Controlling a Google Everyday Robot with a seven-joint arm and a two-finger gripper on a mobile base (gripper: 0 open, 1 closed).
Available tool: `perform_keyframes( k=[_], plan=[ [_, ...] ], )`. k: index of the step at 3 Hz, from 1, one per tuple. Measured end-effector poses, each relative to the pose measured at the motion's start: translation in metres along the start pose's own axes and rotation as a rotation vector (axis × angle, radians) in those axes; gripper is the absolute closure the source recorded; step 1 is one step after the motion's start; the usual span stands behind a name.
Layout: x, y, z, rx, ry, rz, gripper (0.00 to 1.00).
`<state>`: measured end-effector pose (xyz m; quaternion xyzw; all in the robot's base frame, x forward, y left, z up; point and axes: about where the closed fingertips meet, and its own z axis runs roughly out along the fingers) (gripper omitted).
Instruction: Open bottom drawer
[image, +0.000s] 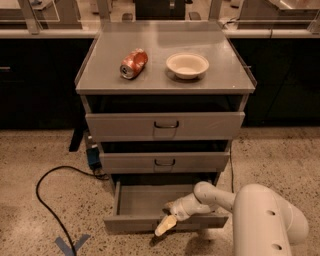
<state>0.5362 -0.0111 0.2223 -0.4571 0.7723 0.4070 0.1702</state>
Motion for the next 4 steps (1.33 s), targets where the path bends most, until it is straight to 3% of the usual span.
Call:
perform_keyframes(
  k=[2,3,4],
  plan=[
    [0.03,0.05,-0.003,-0.103,-0.032,0.073,0.0],
    [0.04,0.096,-0.008,-0.187,-0.067,0.091,0.0],
    [0.04,0.096,-0.008,-0.187,-0.067,0.091,0.0]
  ],
)
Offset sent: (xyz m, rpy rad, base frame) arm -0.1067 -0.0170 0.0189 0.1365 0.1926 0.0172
